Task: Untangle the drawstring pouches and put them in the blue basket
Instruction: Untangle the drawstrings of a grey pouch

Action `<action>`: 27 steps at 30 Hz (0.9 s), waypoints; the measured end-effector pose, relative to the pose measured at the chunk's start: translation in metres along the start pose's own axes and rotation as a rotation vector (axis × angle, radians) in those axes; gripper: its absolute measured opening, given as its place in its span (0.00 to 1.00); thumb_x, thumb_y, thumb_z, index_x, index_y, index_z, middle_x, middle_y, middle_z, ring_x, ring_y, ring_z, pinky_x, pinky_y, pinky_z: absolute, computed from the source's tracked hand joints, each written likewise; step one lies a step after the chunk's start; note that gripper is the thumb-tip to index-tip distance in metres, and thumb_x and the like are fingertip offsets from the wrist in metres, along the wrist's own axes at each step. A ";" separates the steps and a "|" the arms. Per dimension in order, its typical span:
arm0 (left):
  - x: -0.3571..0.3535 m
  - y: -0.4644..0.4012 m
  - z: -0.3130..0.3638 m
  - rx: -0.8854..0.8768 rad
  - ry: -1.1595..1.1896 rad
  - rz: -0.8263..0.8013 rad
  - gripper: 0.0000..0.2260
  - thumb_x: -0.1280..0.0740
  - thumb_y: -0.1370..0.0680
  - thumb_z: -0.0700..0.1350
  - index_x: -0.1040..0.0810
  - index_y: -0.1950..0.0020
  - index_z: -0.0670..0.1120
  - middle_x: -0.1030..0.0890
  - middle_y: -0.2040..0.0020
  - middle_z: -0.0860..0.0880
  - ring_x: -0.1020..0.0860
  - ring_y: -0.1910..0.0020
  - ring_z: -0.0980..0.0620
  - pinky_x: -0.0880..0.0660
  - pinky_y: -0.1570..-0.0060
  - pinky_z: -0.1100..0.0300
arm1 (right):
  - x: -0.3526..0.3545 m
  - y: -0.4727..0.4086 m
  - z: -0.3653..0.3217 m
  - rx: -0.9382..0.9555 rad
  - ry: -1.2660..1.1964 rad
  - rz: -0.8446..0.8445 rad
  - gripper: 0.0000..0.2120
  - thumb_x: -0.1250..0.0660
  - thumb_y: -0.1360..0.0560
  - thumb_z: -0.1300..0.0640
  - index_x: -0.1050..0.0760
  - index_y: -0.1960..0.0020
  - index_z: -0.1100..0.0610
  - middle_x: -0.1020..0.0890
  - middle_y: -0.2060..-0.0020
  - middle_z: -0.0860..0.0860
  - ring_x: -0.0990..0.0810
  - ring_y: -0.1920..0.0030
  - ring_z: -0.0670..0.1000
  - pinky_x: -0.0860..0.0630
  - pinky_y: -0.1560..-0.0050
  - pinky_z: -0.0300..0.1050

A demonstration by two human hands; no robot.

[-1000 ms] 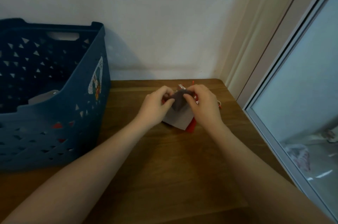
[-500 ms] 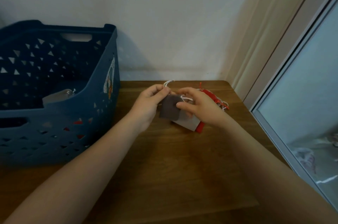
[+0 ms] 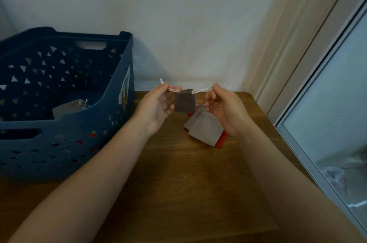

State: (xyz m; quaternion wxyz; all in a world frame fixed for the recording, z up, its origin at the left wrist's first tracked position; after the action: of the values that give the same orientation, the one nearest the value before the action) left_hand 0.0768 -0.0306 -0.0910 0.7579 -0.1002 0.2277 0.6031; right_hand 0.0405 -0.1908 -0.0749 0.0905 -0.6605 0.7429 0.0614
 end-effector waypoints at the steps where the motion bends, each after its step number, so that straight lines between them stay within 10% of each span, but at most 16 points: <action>1: -0.002 -0.001 0.002 -0.006 0.025 -0.003 0.08 0.41 0.19 0.46 0.25 0.56 0.48 0.17 0.54 0.51 0.22 0.56 0.55 0.29 0.61 0.61 | 0.001 -0.002 -0.001 -0.004 -0.064 0.050 0.19 0.43 0.20 0.54 0.33 0.68 0.56 0.25 0.67 0.50 0.27 0.64 0.49 0.28 0.59 0.43; 6: 0.009 -0.008 0.004 0.001 0.165 0.069 0.09 0.42 0.19 0.45 0.25 0.55 0.45 0.20 0.58 0.51 0.27 0.66 0.57 0.32 0.68 0.66 | 0.006 -0.003 0.006 -0.149 -0.578 0.114 0.25 0.42 0.21 0.59 0.28 0.77 0.56 0.17 0.60 0.51 0.18 0.53 0.49 0.24 0.47 0.45; 11: 0.001 -0.002 -0.011 0.022 0.127 0.096 0.08 0.40 0.19 0.45 0.24 0.53 0.45 0.20 0.62 0.52 0.29 0.71 0.58 0.33 0.71 0.67 | 0.005 -0.001 0.026 -0.169 -0.805 0.221 0.19 0.44 0.19 0.55 0.33 0.68 0.56 0.27 0.74 0.50 0.24 0.70 0.47 0.23 0.55 0.47; 18: -0.020 0.005 0.005 -0.070 -0.293 0.070 0.07 0.36 0.21 0.45 0.19 0.55 0.48 0.24 0.60 0.52 0.32 0.69 0.58 0.35 0.71 0.67 | -0.002 0.004 -0.009 0.003 0.327 0.291 0.17 0.43 0.20 0.54 0.27 0.65 0.57 0.28 0.71 0.49 0.32 0.72 0.45 0.33 0.67 0.40; 24: -0.031 0.017 0.024 -0.205 -0.467 0.176 0.07 0.36 0.21 0.46 0.18 0.51 0.48 0.21 0.56 0.57 0.24 0.48 0.53 0.30 0.44 0.55 | -0.031 0.016 -0.034 0.386 0.890 0.103 0.14 0.39 0.21 0.56 0.20 0.59 0.62 0.21 0.65 0.53 0.24 0.63 0.50 0.30 0.62 0.44; 27: -0.036 0.020 0.027 -0.235 -0.452 0.134 0.07 0.35 0.22 0.44 0.18 0.53 0.46 0.19 0.62 0.52 0.22 0.59 0.55 0.28 0.57 0.66 | -0.042 0.015 -0.033 0.449 1.050 -0.002 0.11 0.36 0.23 0.56 0.19 0.58 0.62 0.25 0.65 0.54 0.29 0.64 0.49 0.38 0.64 0.42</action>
State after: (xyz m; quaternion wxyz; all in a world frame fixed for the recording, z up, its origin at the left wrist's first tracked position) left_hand 0.0578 -0.0456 -0.0480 0.7309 -0.0350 -0.0130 0.6815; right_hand 0.0281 -0.1554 -0.0344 -0.1527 -0.5677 0.6823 -0.4346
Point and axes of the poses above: each hand's wrist, its own y-axis away from the middle knuckle, its own x-axis out of the back of the hand, z = x × y, the point moved 7 cm from there along -y, towards the middle knuckle
